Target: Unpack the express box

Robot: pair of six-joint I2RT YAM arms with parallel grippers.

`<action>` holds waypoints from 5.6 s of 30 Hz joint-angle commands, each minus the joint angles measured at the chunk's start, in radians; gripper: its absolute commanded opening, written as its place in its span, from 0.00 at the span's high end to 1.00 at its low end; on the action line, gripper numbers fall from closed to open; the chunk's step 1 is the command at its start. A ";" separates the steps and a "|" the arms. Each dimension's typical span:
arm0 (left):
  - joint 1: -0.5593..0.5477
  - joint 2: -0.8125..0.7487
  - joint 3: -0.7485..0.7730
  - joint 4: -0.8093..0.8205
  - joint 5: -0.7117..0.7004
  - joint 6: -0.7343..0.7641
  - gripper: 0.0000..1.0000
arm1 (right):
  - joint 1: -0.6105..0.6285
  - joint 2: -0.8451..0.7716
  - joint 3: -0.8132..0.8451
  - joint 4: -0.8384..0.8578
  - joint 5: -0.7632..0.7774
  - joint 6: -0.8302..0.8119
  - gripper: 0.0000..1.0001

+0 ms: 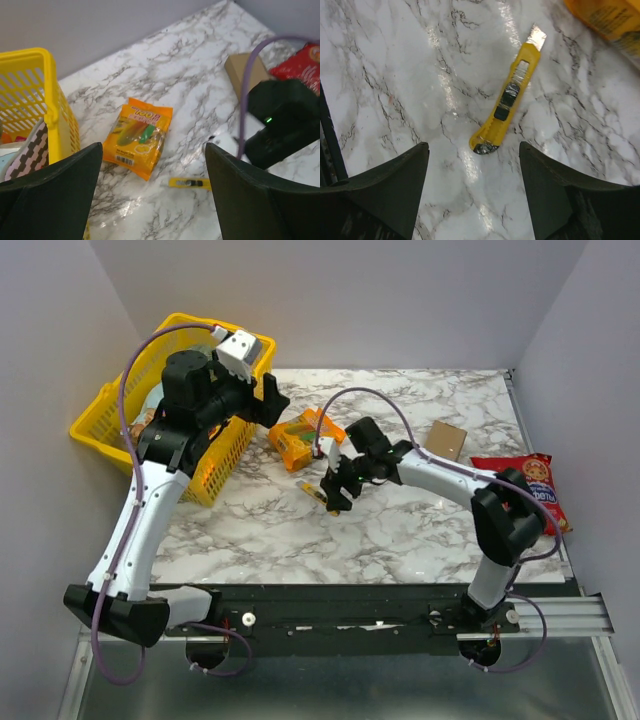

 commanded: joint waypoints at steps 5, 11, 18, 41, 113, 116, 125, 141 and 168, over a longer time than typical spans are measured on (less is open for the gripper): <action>0.032 -0.138 -0.067 0.003 -0.138 -0.119 0.06 | 0.083 0.165 0.077 0.134 0.171 0.198 0.24; 0.014 -0.168 -0.106 -0.001 -0.160 -0.098 0.05 | 0.117 0.210 0.069 0.130 0.218 0.163 0.27; 0.000 -0.167 -0.131 0.035 -0.154 -0.115 0.05 | 0.131 0.234 0.044 0.170 0.336 0.147 0.33; -0.001 -0.041 -0.156 0.026 0.016 0.028 0.21 | 0.050 0.039 0.026 0.054 0.357 -0.037 0.92; 0.080 0.177 -0.090 -0.089 0.161 0.039 0.25 | -0.133 0.399 0.380 -0.188 0.175 0.255 0.18; 0.081 0.175 -0.090 -0.090 0.159 0.037 0.25 | -0.133 0.405 0.388 -0.189 0.156 0.235 0.20; 0.081 0.165 -0.107 -0.074 0.150 0.023 0.25 | -0.101 0.408 0.301 -0.155 0.336 0.313 0.28; 0.081 0.197 -0.090 -0.052 0.165 0.000 0.25 | -0.044 0.417 0.271 -0.135 0.456 0.301 0.54; 0.003 0.284 0.002 -0.219 0.398 0.396 0.20 | -0.088 -0.046 0.120 -0.152 0.298 -0.132 0.99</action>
